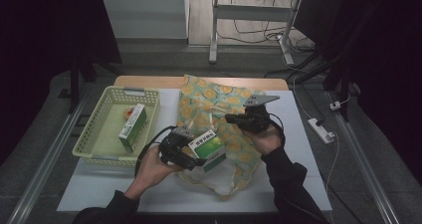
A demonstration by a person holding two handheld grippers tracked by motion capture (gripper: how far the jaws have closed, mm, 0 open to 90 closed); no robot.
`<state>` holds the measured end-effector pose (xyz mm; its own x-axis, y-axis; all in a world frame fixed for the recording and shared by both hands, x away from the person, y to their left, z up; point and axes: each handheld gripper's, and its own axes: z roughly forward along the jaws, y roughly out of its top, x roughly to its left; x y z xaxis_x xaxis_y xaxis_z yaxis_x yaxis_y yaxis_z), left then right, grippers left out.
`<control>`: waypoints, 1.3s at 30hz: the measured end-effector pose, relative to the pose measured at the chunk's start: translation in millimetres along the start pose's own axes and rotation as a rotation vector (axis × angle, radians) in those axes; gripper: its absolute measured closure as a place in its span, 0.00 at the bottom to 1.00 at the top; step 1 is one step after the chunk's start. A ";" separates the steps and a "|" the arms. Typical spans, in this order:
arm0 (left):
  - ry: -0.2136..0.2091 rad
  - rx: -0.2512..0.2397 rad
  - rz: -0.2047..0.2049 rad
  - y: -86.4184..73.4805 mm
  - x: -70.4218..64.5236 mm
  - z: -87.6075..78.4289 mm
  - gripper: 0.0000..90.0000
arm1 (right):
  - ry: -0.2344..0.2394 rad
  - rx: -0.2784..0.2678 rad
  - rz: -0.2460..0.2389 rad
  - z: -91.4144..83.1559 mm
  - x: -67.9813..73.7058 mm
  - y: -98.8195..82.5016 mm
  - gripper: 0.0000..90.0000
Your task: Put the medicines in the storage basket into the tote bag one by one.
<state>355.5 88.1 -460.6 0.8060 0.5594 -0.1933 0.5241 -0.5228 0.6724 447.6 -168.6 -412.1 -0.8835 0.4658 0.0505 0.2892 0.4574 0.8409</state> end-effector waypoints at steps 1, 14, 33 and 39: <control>0.001 0.005 -0.004 2.1 0.7 2.8 0.19 | 0.000 -0.002 -0.001 -0.2 0.4 0.2 1.00; 0.043 0.040 0.006 25.2 6.2 26.1 0.19 | 0.001 -0.013 -0.001 -1.9 1.8 1.3 1.00; 0.135 0.041 -0.007 56.0 20.7 44.5 0.19 | 0.022 -0.008 -0.006 1.4 6.4 1.8 1.00; 0.158 0.035 -0.039 63.6 33.1 52.3 0.19 | 0.021 -0.005 0.001 3.2 5.2 0.0 1.00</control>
<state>429.9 39.8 -461.6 0.7329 0.6726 -0.1023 0.5657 -0.5189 0.6409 444.2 -163.8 -413.6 -0.8906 0.4504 0.0627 0.2885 0.4530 0.8436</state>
